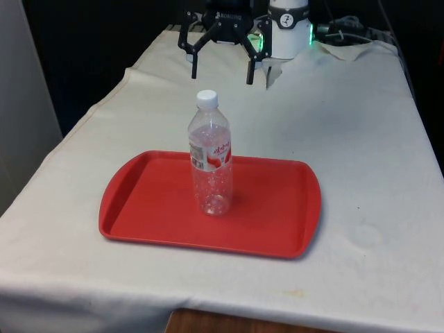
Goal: Place the bottle upright on the tray.
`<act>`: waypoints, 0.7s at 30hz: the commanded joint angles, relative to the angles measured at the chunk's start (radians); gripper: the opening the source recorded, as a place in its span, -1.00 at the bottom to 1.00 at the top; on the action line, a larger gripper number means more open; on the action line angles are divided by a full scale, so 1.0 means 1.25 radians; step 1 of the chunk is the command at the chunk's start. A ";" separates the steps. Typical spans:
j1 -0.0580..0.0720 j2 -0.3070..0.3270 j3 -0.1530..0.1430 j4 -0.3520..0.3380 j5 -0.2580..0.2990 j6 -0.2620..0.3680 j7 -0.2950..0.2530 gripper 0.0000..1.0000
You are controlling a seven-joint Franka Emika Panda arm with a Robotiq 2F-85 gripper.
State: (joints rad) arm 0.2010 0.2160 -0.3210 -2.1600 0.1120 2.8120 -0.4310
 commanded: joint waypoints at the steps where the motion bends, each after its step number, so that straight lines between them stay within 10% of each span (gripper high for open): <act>1: 0.000 0.000 -0.001 0.002 -0.006 -0.003 0.000 1.00; 21: -0.004 -0.010 -0.022 0.076 -0.035 -0.138 -0.006 1.00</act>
State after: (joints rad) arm 0.1950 0.2090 -0.3450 -2.0670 0.0750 2.6530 -0.4410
